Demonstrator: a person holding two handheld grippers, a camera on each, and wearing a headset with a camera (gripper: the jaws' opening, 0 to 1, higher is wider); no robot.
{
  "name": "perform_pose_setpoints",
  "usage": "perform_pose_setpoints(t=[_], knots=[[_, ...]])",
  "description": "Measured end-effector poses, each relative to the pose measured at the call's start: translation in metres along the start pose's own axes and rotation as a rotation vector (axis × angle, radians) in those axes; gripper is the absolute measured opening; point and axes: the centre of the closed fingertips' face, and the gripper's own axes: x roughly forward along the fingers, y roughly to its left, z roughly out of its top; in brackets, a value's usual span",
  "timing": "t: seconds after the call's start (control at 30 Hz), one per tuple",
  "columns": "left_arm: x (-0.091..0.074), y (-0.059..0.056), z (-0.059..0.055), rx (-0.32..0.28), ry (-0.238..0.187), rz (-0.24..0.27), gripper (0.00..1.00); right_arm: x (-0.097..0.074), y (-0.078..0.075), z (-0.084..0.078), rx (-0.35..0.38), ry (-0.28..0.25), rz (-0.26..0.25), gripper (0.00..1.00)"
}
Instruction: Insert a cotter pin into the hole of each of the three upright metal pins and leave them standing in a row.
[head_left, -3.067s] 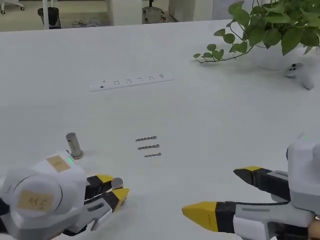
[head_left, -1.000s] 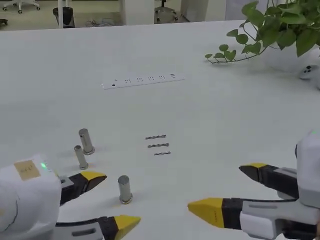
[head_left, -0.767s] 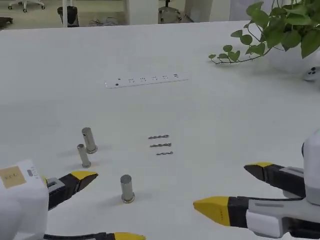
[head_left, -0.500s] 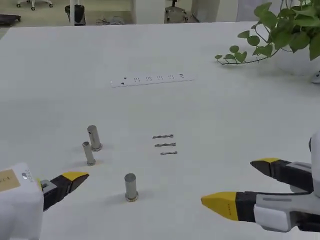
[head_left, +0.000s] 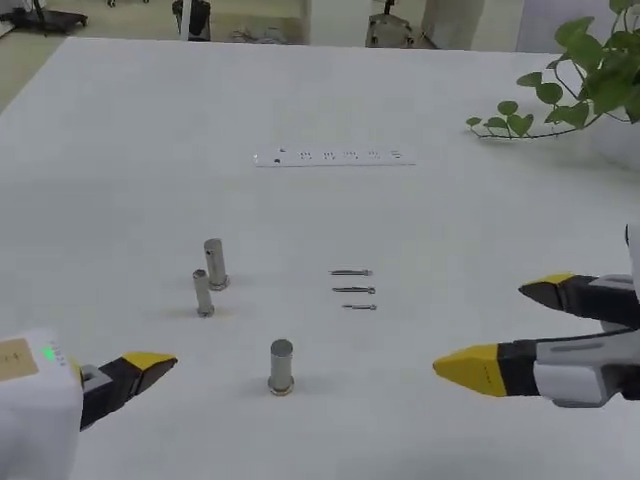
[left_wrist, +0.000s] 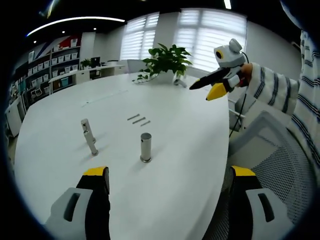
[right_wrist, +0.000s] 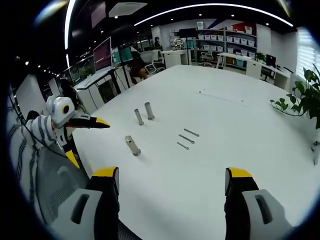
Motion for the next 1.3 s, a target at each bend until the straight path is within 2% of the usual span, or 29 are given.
perform_pose_setpoints(t=[0.1, 0.23, 0.4, 0.5, 0.53, 0.6, 0.7, 0.8, 0.87, 1.0, 1.07, 1.3], knots=[[-0.002, 0.000, -0.002, 0.001, 0.003, 0.013, 0.99, 0.003, 0.001, 0.004, -0.011, 0.015, 0.042, 0.86], [-0.008, 0.004, -0.004, -0.006, 0.003, 0.036, 0.99, 0.005, -0.005, 0.012, -0.066, 0.045, 0.054, 0.84], [-0.018, 0.018, -0.002, -0.030, -0.023, 0.093, 0.99, 0.010, -0.013, 0.024, -0.145, 0.071, 0.061, 0.81], [-0.023, 0.023, -0.003, -0.042, -0.024, 0.117, 0.99, 0.014, -0.013, 0.030, -0.201, 0.089, 0.087, 0.74], [-0.026, 0.026, -0.004, -0.042, -0.024, 0.126, 0.99, 0.015, -0.010, 0.029, -0.226, 0.112, 0.120, 0.71], [-0.030, 0.030, -0.005, -0.059, -0.031, 0.140, 0.99, 0.018, -0.006, 0.029, -0.271, 0.148, 0.154, 0.64], [-0.035, 0.035, -0.006, -0.074, -0.036, 0.159, 0.99, 0.023, -0.008, 0.034, -0.341, 0.178, 0.157, 0.61], [-0.040, 0.038, -0.006, -0.077, -0.039, 0.177, 0.99, 0.029, -0.007, 0.038, -0.390, 0.203, 0.171, 0.61], [-0.042, 0.039, -0.006, -0.081, -0.043, 0.185, 0.99, 0.032, -0.006, 0.036, -0.409, 0.252, 0.197, 0.60], [-0.045, 0.040, -0.007, -0.093, -0.046, 0.197, 0.99, 0.043, -0.009, 0.042, -0.486, 0.291, 0.206, 0.51], [-0.046, 0.040, -0.007, -0.099, -0.053, 0.200, 0.99, 0.048, -0.009, 0.044, -0.499, 0.312, 0.211, 0.49], [-0.050, 0.041, -0.001, -0.107, -0.084, 0.217, 0.99, 0.072, -0.007, 0.051, -0.555, 0.330, 0.232, 0.38]])
